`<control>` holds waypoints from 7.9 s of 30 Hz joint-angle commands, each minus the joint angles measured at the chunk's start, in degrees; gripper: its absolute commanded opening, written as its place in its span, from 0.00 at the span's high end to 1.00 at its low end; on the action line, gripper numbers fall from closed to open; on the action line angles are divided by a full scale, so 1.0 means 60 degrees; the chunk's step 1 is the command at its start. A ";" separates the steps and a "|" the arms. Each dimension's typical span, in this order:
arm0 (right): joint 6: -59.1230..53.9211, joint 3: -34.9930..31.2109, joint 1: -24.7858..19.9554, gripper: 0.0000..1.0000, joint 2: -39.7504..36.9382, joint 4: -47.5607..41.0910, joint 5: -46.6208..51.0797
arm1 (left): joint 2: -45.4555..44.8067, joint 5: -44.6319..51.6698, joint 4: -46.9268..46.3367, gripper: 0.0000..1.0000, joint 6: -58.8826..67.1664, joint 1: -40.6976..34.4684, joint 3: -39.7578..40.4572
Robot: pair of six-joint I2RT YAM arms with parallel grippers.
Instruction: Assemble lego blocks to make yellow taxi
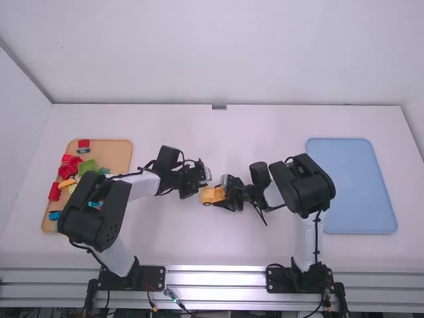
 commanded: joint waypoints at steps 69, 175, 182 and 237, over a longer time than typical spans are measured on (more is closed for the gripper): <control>0.0284 0.0069 0.0047 0.51 0.0222 -0.0219 0.0379 | 0.0605 0.0707 0.1515 0.98 -0.0379 0.0073 -0.1643; 0.0237 0.0066 0.0047 0.42 0.0222 -0.0109 0.0386 | -0.1585 -0.0441 -0.0204 0.01 -0.1155 0.0382 0.0856; 0.0248 0.0066 0.0047 0.09 0.0222 -0.0109 0.0386 | -0.1610 -0.3045 0.1188 0.01 -0.4539 0.0397 0.0860; 0.0033 0.0382 -0.0707 0.01 -0.6961 -0.5530 0.4481 | -0.2495 -0.5548 -0.6473 0.00 -1.3584 0.5085 0.3519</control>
